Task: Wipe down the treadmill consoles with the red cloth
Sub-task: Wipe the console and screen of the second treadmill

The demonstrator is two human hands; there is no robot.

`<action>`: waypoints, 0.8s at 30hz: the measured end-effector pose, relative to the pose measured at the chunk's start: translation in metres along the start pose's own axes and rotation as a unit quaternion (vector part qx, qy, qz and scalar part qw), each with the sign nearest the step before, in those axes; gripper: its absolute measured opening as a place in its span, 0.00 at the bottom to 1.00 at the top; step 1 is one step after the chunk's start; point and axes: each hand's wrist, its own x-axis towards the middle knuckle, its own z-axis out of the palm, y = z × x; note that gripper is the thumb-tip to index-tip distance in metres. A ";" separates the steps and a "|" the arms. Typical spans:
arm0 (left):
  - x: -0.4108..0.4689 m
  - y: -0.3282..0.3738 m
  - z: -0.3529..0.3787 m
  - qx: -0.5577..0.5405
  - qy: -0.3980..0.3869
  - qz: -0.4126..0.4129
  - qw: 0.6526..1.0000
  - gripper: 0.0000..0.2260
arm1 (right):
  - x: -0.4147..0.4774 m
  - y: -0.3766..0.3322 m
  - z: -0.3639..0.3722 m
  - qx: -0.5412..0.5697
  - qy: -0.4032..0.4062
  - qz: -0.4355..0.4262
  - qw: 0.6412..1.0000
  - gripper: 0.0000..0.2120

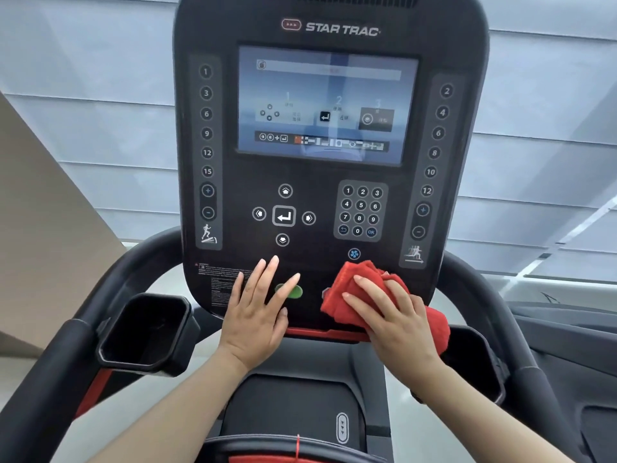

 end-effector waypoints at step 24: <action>0.012 -0.006 -0.017 -0.034 0.014 -0.077 0.996 0.30 | 0.075 -0.014 -0.012 0.030 0.060 0.041 0.997 0.24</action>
